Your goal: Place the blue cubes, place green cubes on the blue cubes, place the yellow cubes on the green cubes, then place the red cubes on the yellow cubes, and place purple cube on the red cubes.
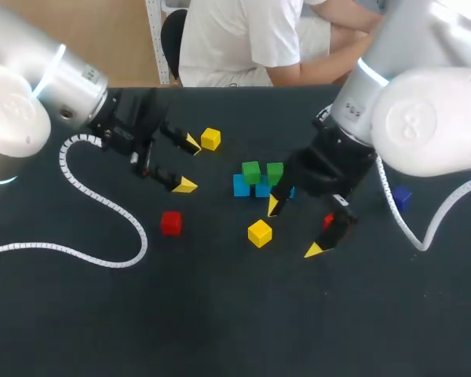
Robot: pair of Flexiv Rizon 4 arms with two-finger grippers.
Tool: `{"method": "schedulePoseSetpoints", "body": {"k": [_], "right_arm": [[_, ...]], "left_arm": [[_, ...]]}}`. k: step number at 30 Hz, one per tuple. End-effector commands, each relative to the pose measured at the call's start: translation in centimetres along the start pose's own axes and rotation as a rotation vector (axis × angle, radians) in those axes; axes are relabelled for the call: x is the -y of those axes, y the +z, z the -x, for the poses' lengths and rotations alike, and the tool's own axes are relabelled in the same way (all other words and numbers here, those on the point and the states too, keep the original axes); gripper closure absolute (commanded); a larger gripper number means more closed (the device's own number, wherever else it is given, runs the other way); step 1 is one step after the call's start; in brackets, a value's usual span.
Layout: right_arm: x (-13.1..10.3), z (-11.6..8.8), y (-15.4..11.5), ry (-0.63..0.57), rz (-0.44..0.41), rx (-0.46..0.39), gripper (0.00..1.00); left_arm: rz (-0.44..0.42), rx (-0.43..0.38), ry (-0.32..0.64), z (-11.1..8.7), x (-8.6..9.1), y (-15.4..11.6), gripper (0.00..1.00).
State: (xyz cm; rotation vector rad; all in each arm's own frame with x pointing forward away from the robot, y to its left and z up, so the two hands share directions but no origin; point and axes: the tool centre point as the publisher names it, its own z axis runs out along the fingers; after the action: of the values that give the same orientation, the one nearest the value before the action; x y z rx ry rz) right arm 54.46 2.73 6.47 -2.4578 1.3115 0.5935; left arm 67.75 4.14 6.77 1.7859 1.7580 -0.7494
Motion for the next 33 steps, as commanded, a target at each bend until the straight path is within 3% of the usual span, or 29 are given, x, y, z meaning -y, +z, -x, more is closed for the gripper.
{"method": "schedulePoseSetpoints", "body": {"k": [1, 9, 23, 33], "right_arm": [[-0.1, 0.0, -0.1, -0.002, -0.002, 0.004, 0.00], [0.3, 0.3, 0.2, -0.002, 0.001, 0.003, 0.00], [2.2, 0.8, 1.3, 0.018, 0.015, -0.055, 0.00], [4.0, -0.4, 3.1, 0.012, 0.046, -0.049, 0.00]], "left_arm": [[-0.020, -0.027, -0.004, 0.1, -1.6, -0.1, 0.00], [-0.011, -0.058, 0.013, -0.1, -2.9, 0.0, 0.00], [-0.009, -0.054, 0.034, -0.3, -2.9, 0.2, 0.00], [-0.009, -0.054, 0.034, -0.3, -2.9, 0.2, 0.00]]}}
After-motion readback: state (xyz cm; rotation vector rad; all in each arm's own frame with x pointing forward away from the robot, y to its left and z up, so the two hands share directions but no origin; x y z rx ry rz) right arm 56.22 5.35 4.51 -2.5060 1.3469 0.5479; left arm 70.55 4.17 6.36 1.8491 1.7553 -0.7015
